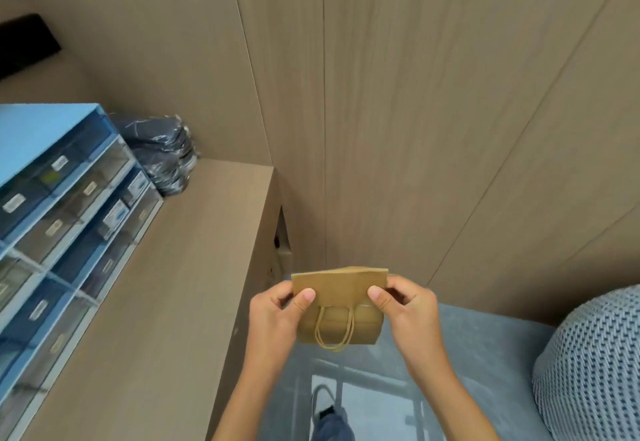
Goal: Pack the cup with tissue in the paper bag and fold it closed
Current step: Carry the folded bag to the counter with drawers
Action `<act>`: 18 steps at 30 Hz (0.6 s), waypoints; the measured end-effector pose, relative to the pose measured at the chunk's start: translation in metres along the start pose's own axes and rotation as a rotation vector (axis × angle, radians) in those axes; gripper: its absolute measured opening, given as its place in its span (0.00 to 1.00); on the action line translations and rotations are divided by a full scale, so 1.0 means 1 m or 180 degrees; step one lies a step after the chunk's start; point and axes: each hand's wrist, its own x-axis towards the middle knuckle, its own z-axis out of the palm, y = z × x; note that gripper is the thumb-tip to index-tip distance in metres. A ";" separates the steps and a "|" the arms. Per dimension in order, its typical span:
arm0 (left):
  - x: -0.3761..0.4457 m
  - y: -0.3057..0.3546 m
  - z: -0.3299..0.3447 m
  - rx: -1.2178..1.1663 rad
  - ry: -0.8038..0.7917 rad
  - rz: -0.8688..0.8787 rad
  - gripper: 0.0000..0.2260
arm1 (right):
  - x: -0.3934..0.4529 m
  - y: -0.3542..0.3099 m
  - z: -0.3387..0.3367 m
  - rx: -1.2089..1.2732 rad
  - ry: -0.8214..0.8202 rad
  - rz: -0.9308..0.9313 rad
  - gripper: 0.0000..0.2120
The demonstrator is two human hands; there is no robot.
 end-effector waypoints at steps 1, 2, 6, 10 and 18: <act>0.018 0.002 -0.003 -0.0032 0.0038 -0.0031 0.12 | 0.020 -0.002 0.009 -0.0013 -0.0025 -0.0008 0.10; 0.036 0.004 -0.008 -0.0080 0.0095 -0.0036 0.09 | 0.040 -0.005 0.019 -0.0037 -0.0073 -0.0043 0.11; 0.096 0.012 -0.036 -0.0318 0.0508 -0.0015 0.10 | 0.119 -0.015 0.070 -0.0100 -0.0562 -0.0153 0.14; 0.122 0.012 -0.075 -0.0470 0.1082 -0.0046 0.12 | 0.169 -0.019 0.132 -0.0166 -0.1098 -0.0246 0.12; 0.142 -0.021 -0.163 -0.0701 0.2814 -0.0302 0.12 | 0.234 -0.006 0.303 -0.0268 -0.2763 -0.0213 0.10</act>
